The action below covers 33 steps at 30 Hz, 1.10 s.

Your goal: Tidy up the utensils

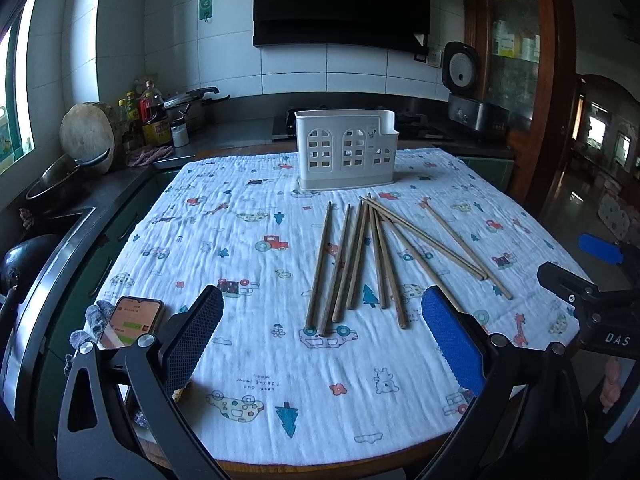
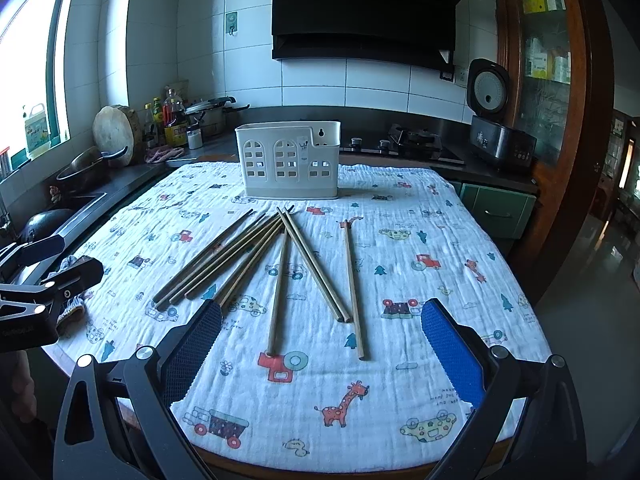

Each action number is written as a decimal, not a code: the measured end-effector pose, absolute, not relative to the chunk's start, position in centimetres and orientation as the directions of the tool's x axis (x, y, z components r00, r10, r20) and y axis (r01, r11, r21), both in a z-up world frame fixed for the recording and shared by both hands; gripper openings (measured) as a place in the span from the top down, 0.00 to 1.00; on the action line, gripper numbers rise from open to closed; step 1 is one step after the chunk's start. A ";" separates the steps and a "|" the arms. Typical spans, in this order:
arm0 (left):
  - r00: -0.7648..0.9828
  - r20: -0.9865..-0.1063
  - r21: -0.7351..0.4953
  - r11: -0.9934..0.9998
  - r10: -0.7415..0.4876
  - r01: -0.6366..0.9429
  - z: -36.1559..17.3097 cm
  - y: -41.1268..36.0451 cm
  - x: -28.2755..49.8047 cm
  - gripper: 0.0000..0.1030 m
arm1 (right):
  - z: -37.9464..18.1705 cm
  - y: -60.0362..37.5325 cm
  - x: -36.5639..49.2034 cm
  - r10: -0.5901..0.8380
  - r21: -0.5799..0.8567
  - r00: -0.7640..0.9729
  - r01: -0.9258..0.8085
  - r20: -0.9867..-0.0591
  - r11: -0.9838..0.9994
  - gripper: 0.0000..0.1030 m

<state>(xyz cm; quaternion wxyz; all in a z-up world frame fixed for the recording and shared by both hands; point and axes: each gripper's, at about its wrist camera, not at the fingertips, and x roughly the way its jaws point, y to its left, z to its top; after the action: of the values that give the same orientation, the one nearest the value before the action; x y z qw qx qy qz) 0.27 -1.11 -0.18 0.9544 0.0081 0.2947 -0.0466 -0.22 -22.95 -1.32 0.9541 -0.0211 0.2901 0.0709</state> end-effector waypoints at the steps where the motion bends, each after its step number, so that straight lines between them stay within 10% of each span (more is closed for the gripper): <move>1: 0.821 -0.564 -0.015 0.995 -0.089 0.097 -0.1 -1.1 0.3 0.05 | -1.3 -23.0 -0.2 0.125 0.002 0.821 -0.148 -0.557 0.989 0.06; 33: 0.815 -0.573 -0.006 0.995 -0.084 0.098 -0.3 -1.4 1.1 0.05 | -1.7 -22.8 1.0 0.142 0.018 0.809 -0.161 -0.570 0.987 0.06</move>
<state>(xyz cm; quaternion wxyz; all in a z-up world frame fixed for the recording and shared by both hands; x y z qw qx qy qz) 1.08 -1.40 -0.32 0.9526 0.0117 0.3002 -0.0478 0.98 -22.82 -1.68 0.9509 -0.0155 0.2986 0.0796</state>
